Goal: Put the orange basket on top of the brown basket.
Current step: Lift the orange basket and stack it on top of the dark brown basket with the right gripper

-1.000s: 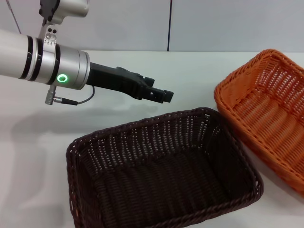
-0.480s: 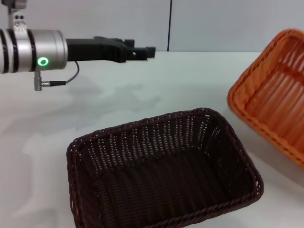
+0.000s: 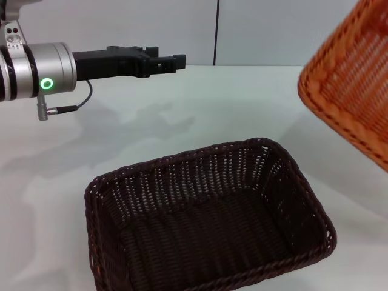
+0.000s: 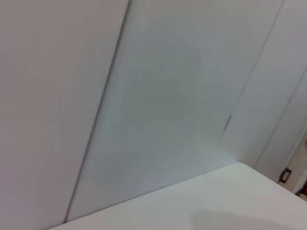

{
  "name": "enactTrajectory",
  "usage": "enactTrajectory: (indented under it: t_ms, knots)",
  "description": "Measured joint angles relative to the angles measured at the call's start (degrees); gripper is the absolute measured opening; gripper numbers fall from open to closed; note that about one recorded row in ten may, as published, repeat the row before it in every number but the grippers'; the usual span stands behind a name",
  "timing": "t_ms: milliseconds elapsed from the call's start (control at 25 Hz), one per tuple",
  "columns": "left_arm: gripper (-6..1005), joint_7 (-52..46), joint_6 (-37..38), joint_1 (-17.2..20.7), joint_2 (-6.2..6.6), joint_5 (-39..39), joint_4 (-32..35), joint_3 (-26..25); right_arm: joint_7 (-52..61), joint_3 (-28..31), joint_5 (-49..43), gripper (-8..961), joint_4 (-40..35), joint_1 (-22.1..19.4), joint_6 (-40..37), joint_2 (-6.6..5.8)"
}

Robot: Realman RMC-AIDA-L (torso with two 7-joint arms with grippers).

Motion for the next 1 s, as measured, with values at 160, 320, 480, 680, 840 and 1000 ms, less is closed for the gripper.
enactTrajectory:
  t_ms: [160, 320, 480, 680, 840, 1000]
  knots:
    - [824, 0.7, 1.6, 0.4, 0.01, -0.8, 0.2, 0.0, 0.3, 0.0, 1.1, 366, -1.8, 2.2, -6.8, -0.30]
    - [824, 2.0, 3.1, 1.2, -0.03, -3.1, 0.2, -0.1, 0.5, -1.3, 1.1, 365, -3.0, 5.3, -14.6, -1.26]
    - [824, 5.8, 5.5, 3.4, -0.12, -11.1, 0.7, -0.1, 0.5, -3.6, 1.2, 365, -4.2, 6.9, -17.0, -1.38]
    - [824, 8.7, 6.1, 4.9, -0.06, -17.2, 1.7, -0.1, 0.0, -10.7, 1.2, 364, -5.5, 9.8, -17.9, -1.38]
    - [824, 9.1, 6.2, 5.2, -0.07, -18.1, 3.2, -0.1, -1.4, -16.7, 1.0, 364, -5.8, 13.3, -18.0, -1.53]
    - [824, 9.6, 6.1, 5.3, -0.15, -18.1, 4.6, 0.0, -2.1, -21.6, 0.7, 364, -5.1, 16.9, -17.5, -1.75]
